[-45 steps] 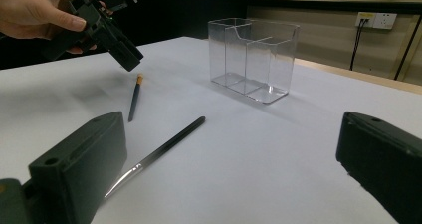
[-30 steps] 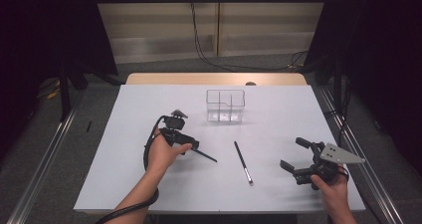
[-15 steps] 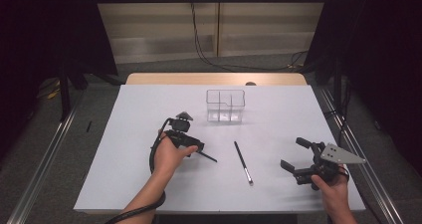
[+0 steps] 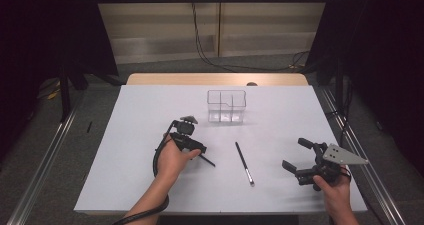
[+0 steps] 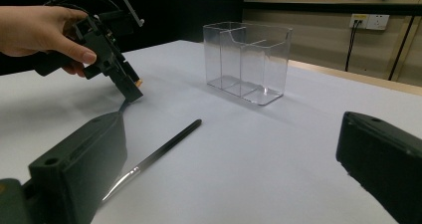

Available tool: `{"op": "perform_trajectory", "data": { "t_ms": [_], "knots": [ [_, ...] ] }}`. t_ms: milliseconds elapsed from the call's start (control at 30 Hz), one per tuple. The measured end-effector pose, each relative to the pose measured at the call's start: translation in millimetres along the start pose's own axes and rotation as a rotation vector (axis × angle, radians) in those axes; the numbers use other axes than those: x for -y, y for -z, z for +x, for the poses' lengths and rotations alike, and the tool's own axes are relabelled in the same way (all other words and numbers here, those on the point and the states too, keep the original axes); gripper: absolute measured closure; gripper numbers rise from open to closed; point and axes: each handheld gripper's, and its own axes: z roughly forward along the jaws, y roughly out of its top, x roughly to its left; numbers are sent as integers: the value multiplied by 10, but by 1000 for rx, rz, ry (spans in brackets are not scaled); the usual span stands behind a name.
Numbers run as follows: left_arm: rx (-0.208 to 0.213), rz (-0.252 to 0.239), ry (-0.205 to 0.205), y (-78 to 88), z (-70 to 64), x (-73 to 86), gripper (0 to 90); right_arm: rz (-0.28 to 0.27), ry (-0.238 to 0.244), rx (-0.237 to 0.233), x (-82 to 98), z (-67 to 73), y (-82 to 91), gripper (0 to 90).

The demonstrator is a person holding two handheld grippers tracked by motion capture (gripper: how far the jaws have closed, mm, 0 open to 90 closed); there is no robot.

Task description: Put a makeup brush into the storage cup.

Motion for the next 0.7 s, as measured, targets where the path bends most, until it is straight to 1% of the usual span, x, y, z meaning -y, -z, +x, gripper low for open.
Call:
{"op": "perform_trajectory", "data": {
  "t_ms": [33, 67, 100, 133, 167, 200, 233, 267, 300, 333, 367, 400, 433, 467, 500, 533, 567, 600, 700],
  "knots": [
    [0, 0, 0, 0, 0, 0, 184, 1, 0, 0, 1, 0, -2, 0],
    [3, -4, 5, 5, 5, 5, 184, 1, 0, 0, 1, 0, -2, 0],
    [4, -9, -5, 9, 17, 8, 224, 3, 0, 1, 2, 1, -5, 0],
    [4, -9, 1, 16, 21, 12, 246, 3, 2, 1, 2, 1, -6, 0],
    [5, -7, -7, 24, 30, 12, 246, 3, 2, 1, 2, 1, -6, 0],
    [3, -12, -1, 29, 26, 15, 315, 1, 5, -1, 0, 0, -7, 0],
    [4, -8, 3, 44, 25, 12, 368, 1, 4, 1, 0, 0, -7, 0],
    [4, -2, -5, 58, 23, 11, 426, 1, 3, 2, 0, -1, -7, 0],
    [9, 1, -6, 68, 17, 8, 426, 1, 3, 2, 0, -1, -7, 0],
    [8, 4, 1, 75, 3, 8, 527, 2, 2, 1, 1, -2, -7, 0],
    [16, 13, -7, 88, -2, 6, 576, 1, 2, 1, 1, -2, -8, 0],
    [16, 13, -7, 88, -2, 6, 626, 1, 2, 1, 1, -2, -8, 0],
    [22, 21, 0, 96, -3, 4, 626, -2, 1, -1, 2, -4, -8, 0],
    [28, 27, -4, 101, 4, 4, 714, -5, -5, 0, 3, -9, -7, 0],
    [30, 31, 2, 104, 9, 4, 758, -5, -6, -1, 4, -12, -5, 0],
    [44, 41, 11, 108, 19, 1, 758, -5, -6, -1, 4, -12, -5, 0],
    [58, 44, 19, 106, 32, 0, 832, -5, -7, -1, 6, -15, -3, 0],
    [74, 53, 18, 108, 52, -6, 833, -6, -7, 0, 6, -16, -4, 0],
    [77, 56, 21, 107, 54, -13, 834, -6, -5, -1, 6, -16, -7, 0]
  ]
}}
